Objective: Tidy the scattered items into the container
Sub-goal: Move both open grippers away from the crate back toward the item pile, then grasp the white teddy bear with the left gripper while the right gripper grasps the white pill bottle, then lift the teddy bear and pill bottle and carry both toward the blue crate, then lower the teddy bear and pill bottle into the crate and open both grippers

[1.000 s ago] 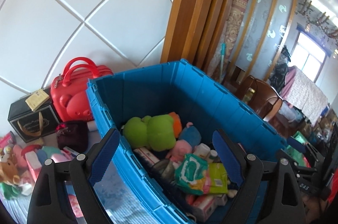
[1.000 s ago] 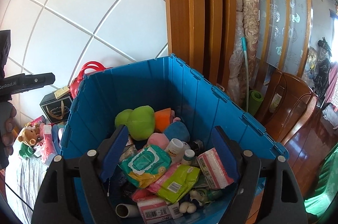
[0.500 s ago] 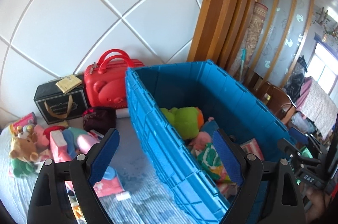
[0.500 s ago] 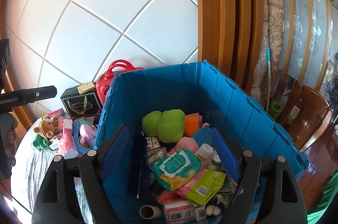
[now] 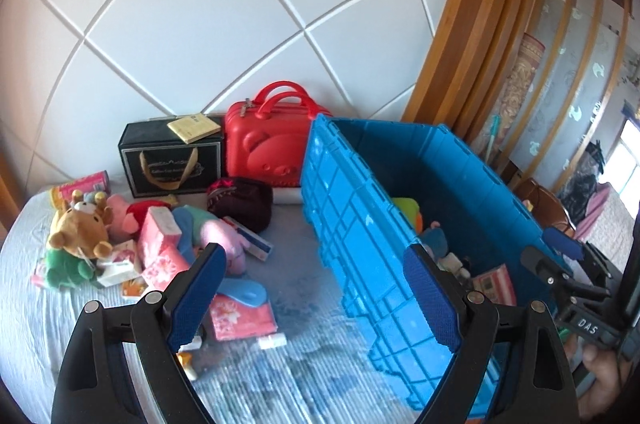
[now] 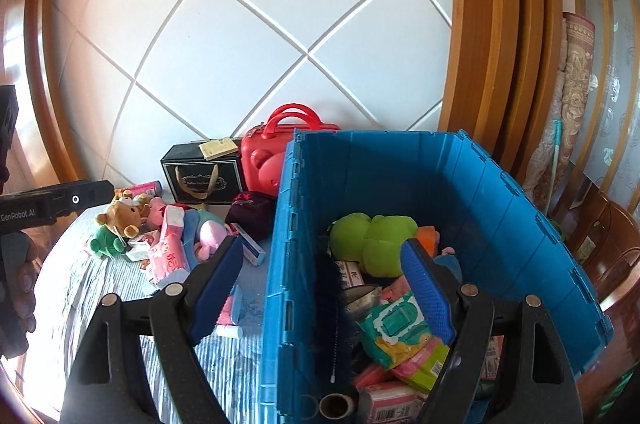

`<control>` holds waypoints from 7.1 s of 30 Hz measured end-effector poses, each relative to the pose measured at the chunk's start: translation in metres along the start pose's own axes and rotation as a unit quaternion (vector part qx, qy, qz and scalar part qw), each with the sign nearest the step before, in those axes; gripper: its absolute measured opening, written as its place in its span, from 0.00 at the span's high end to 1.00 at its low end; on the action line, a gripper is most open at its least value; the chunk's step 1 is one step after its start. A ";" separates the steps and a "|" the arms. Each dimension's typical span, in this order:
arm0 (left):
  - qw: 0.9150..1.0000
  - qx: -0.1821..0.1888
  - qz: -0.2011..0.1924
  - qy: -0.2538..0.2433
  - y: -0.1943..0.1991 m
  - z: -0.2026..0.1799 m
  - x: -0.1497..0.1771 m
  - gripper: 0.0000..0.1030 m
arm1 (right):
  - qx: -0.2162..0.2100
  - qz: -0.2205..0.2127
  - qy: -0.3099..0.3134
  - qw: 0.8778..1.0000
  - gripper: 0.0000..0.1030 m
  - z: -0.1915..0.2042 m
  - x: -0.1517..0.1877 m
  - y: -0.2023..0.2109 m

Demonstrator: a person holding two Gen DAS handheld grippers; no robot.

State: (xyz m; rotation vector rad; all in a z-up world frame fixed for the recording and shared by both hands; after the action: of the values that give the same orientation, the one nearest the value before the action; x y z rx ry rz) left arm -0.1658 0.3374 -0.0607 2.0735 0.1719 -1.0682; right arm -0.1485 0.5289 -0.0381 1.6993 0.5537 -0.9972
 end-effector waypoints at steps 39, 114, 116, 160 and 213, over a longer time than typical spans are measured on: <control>0.981 -0.090 0.149 0.089 -0.019 0.240 0.210 0.12 | -0.071 0.160 0.093 0.980 0.22 0.221 0.165 -0.106; 0.960 -0.131 0.170 0.181 -0.070 0.281 0.273 0.61 | -0.072 0.237 0.113 0.962 0.51 0.276 0.256 -0.180; 0.961 -0.131 0.166 0.179 -0.058 0.298 0.265 0.61 | -0.075 0.232 0.114 0.963 0.51 0.279 0.250 -0.171; 0.970 -0.189 0.016 0.151 0.148 0.281 0.150 0.61 | -0.198 0.082 0.134 0.968 0.51 0.325 0.125 0.023; 0.991 -0.133 -0.032 -0.002 0.059 0.093 -0.006 0.60 | -0.146 -0.015 0.018 0.989 0.51 0.124 0.005 0.020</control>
State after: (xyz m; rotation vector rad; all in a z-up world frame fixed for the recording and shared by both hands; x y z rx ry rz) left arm -0.2027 0.2335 -0.0536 1.8365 0.3603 -1.0280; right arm -0.1734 0.4061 -0.0452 1.4538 0.7135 -0.8612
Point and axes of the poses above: each gripper's, at about its wrist camera, not at the fingertips, and y roughly against the way its jaws point, z to its left, x to its underside, the point moved 10 cm from there along -y, roughly the way its jaws point, and after that the axes turned 10 degrees about x, right-handed, at the moved point
